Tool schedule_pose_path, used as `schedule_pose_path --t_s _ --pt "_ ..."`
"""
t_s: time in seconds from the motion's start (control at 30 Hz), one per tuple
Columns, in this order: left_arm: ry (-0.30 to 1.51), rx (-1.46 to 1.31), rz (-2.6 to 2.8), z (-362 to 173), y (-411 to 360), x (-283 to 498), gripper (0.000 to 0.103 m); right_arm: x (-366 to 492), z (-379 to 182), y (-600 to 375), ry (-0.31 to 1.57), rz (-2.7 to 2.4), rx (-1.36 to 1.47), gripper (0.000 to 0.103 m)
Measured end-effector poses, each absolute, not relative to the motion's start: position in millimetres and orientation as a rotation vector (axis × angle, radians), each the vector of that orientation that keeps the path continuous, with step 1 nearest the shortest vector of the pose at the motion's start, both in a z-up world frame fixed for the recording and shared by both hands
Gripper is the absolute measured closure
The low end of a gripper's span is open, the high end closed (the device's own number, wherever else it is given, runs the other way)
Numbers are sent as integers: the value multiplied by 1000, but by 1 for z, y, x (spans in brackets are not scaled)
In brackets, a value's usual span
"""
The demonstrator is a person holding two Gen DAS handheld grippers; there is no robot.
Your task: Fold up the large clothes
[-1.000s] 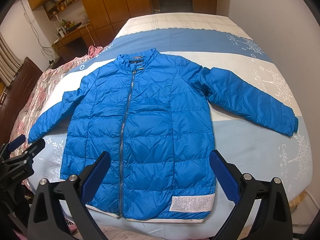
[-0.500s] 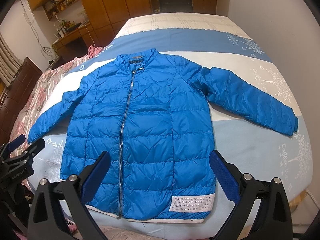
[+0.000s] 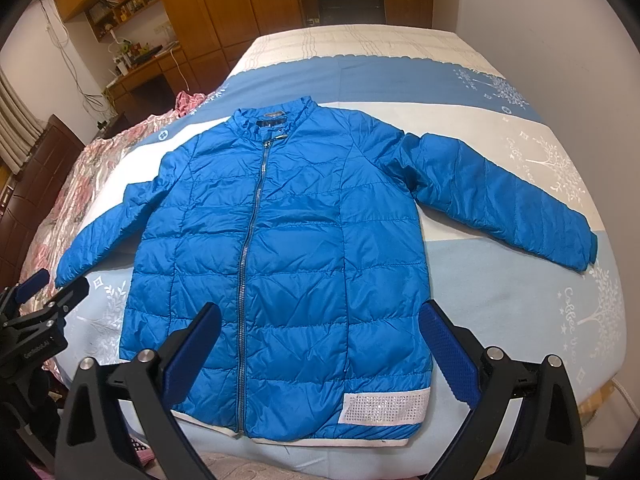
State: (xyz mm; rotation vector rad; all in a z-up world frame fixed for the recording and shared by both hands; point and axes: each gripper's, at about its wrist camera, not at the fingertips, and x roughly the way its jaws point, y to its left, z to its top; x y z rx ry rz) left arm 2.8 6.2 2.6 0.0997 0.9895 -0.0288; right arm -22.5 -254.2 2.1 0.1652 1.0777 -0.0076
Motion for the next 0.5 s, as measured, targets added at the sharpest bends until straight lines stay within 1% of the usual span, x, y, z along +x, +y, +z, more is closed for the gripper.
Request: schedule_pose_path --t_s 0.33,0.5 --pt "995 102 -29 -1 6 5 3 -23 0 -259 1067 -14 177 4" --pt "1053 111 -48 -25 -2 26 3 -19 -17 -294 1017 -67 249 4"
